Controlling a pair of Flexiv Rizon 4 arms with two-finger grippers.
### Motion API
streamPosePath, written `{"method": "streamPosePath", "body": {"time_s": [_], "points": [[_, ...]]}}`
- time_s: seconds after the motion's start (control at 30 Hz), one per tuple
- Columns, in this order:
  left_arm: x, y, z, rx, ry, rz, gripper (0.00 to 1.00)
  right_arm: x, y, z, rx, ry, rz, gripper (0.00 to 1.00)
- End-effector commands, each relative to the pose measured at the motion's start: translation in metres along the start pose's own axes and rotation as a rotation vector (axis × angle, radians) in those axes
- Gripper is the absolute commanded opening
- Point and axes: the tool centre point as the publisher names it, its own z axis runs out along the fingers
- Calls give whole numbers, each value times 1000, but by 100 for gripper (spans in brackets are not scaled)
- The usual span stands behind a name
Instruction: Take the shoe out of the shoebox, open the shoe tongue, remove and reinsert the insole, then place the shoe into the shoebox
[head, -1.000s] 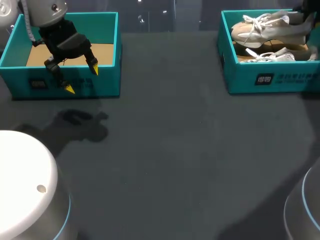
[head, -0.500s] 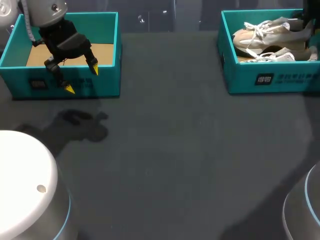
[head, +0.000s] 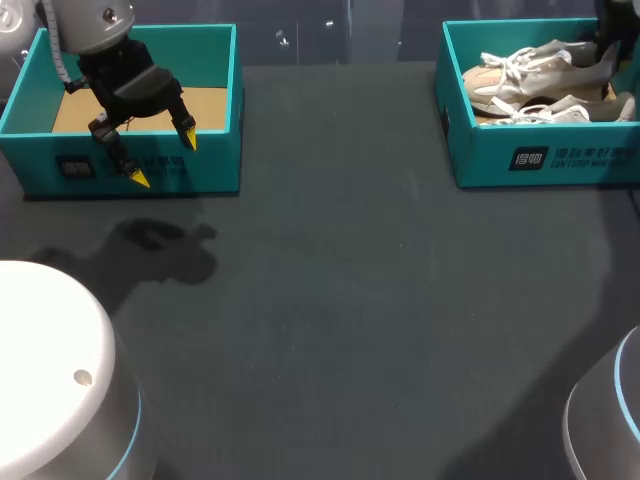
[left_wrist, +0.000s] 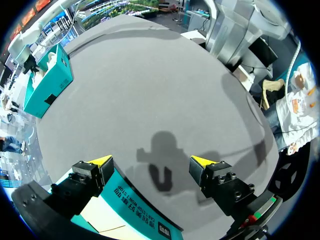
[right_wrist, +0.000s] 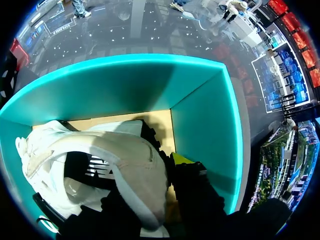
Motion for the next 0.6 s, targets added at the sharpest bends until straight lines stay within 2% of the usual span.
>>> {"method": "streamPosePath", "body": {"time_s": [0.03, 0.6], "points": [[1, 0, 0, -3, -1, 1, 100, 2, 6, 7, 22, 4, 2, 0], [1, 0, 0, -3, -1, 1, 100, 7, -2, 19, 60, 23, -1, 0]]}}
